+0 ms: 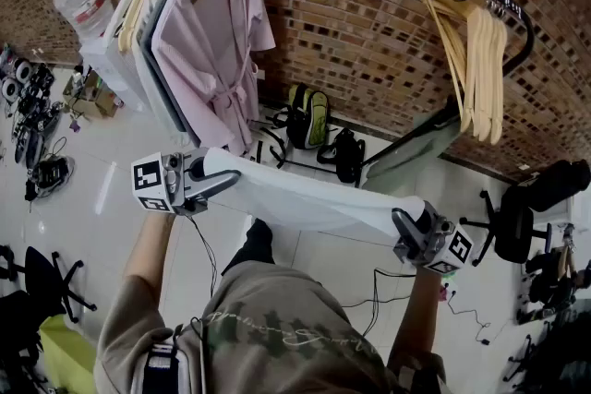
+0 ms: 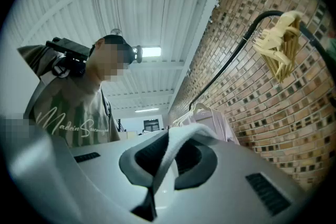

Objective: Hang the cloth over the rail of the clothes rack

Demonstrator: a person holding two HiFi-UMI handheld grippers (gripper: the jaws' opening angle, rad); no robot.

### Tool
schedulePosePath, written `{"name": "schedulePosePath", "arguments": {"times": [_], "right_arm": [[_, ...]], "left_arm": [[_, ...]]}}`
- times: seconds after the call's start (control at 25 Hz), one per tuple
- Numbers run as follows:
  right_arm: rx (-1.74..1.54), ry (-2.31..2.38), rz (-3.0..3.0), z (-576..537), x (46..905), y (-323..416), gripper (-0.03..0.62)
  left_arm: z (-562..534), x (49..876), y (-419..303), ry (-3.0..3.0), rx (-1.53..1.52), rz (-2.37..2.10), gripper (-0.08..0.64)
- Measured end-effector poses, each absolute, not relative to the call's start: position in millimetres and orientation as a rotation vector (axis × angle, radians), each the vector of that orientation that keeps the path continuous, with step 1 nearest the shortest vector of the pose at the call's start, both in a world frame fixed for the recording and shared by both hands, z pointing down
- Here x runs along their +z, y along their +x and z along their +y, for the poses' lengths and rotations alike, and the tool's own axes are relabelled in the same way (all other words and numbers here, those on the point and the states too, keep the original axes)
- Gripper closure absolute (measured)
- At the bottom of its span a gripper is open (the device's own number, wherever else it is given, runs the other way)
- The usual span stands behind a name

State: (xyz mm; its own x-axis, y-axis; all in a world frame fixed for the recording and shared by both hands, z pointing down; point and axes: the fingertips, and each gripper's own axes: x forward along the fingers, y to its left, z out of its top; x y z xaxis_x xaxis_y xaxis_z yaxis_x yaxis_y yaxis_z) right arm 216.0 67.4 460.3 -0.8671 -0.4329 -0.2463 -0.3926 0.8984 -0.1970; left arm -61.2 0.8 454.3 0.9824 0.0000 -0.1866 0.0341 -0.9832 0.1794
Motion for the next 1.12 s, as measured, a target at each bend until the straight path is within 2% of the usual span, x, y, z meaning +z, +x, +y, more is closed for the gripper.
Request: {"name": "schedulePosePath", "arguments": {"times": [0.24, 0.48, 0.72, 1.12], "right_arm": [[-0.226, -0.633, 2.795, -1.9, 446.3, 215.2, 0.571], [-0.110, -0.677, 2.786, -52.1, 429.7, 205.9, 0.571], [-0.044, -0.679, 2.794, -76.1, 408.2, 192.8, 0.571], [-0.040, -0.650, 2.815, -106.0, 361.3, 198.5, 0.571]], "left_arm": [[-70.1, 438.8, -61.8, 2.925, -0.229, 0.062, 0.541], [-121.0, 426.1, -73.8, 2.901, -0.186, 0.059, 0.543], [-149.7, 399.8, -90.6, 2.921, -0.233, 0.208, 0.541], [-183.7, 362.3, -81.5, 2.873, -0.260, 0.161, 0.541]]}}
